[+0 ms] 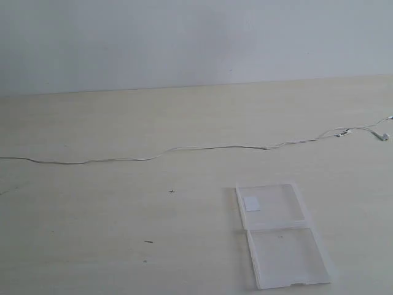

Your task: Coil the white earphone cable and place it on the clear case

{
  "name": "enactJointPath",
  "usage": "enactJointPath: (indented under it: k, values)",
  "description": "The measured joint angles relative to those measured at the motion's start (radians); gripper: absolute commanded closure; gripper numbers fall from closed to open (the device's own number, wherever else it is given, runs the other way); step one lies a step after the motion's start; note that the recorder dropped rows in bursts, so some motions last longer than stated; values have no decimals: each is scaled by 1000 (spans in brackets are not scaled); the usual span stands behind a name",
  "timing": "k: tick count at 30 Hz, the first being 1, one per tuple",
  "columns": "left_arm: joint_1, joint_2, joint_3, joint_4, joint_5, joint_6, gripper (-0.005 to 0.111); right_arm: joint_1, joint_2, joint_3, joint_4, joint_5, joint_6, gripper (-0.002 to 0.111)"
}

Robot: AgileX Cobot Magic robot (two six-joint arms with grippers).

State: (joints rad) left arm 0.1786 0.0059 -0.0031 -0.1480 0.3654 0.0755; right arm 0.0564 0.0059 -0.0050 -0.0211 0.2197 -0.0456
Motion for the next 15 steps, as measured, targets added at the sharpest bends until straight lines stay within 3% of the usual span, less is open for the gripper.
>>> enactJointPath:
  k: [7, 12, 15]
  values:
    - [0, 0, 0, 0, 0, 0, 107, 0, 0, 0, -10, -155, -23, 108]
    - [0, 0, 0, 0, 0, 0, 107, 0, 0, 0, 103, -281, 46, 108]
    - [0, 0, 0, 0, 0, 0, 107, 0, 2, -27, 139, -266, 65, 108]
